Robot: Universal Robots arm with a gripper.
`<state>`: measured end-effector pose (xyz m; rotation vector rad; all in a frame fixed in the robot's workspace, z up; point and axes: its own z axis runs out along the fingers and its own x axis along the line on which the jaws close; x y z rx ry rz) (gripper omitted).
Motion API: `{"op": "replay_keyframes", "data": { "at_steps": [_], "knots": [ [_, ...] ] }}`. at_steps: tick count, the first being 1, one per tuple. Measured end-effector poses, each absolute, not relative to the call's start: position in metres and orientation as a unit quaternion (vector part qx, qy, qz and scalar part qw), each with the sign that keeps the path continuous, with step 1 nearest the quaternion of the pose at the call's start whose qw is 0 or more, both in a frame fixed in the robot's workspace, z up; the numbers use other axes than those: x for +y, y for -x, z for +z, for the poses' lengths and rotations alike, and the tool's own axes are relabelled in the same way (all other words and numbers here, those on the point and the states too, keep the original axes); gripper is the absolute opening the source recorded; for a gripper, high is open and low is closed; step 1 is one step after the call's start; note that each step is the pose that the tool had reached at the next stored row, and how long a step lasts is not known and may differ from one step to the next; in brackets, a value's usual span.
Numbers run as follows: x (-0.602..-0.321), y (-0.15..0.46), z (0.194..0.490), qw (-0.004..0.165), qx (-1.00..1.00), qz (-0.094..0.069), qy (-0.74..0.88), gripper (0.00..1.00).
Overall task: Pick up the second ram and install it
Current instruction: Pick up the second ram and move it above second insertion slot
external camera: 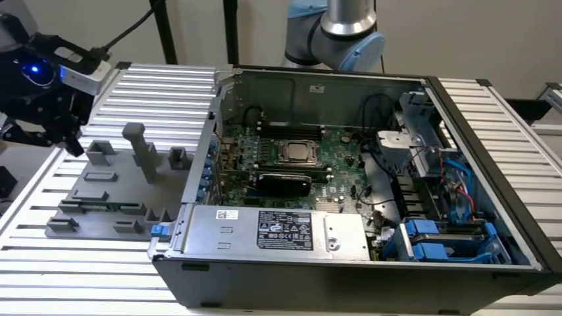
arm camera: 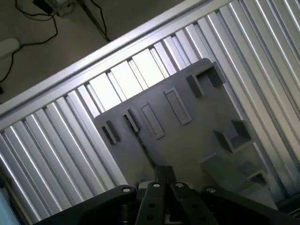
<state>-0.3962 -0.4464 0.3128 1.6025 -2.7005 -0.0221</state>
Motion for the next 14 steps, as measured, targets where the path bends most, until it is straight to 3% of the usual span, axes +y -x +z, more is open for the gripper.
{"op": "replay_keyframes", "data": {
  "at_steps": [14],
  "knots": [
    [-0.4464,0.3962,0.3054,0.002,-0.79,-0.002,-0.613,0.0]
  ]
}}
